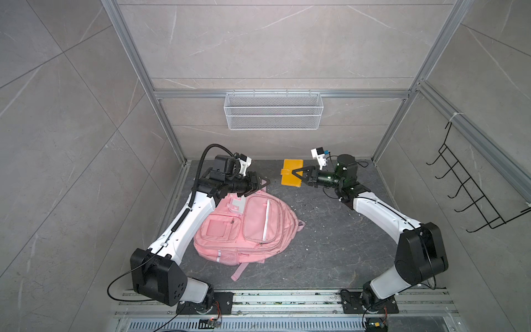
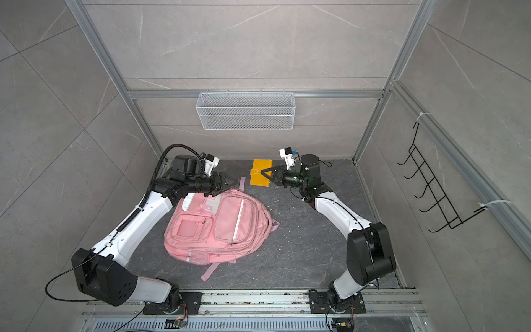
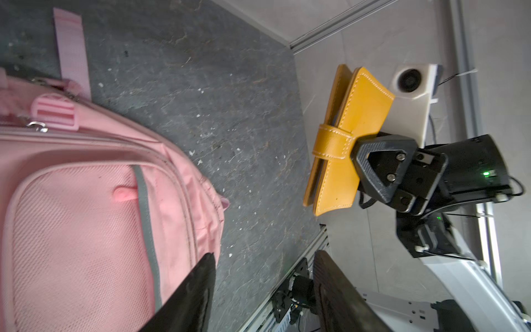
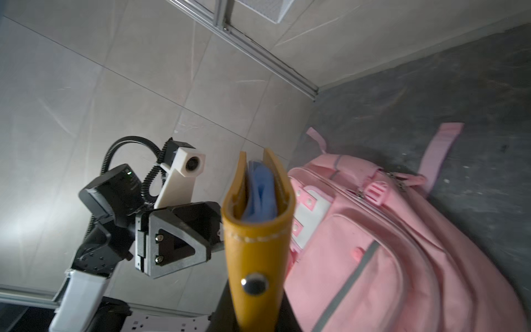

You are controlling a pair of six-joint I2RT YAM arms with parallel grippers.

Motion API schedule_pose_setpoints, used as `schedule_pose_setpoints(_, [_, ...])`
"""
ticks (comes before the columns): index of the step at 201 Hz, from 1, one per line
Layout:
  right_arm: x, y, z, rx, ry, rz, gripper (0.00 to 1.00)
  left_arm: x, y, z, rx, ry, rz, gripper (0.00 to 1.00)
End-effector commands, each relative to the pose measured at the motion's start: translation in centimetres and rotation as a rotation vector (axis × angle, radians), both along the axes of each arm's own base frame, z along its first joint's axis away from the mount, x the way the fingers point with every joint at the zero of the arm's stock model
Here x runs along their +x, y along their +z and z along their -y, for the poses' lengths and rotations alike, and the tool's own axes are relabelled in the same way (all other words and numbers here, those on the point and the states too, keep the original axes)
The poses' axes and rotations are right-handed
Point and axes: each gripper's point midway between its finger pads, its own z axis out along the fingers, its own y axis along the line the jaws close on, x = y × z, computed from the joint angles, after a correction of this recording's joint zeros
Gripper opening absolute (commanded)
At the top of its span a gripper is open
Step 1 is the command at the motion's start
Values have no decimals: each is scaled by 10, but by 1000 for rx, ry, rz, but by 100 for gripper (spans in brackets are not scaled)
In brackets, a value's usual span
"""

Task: Pack the student bag
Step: 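Grasp the upright yellow wallet with the right gripper from the left gripper, then carry the wallet to the backpack with right while left pinches the pocket edge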

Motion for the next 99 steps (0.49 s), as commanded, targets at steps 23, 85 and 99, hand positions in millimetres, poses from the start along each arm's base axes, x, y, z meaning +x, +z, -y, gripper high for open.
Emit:
schedule_pose_setpoints(23, [-19,-57,26,-248,-71,-99,0,-23,-59,-13,106,10,-118,57])
schedule_pose_setpoints(85, [-33,-97,43,-316,-133,-202,0,-28,-118,2,115,-45,-229,48])
schedule_pose_setpoints(99, [-34,-100,43,-320,-136,-211,0,-29,-127,9,127,-66,-247,48])
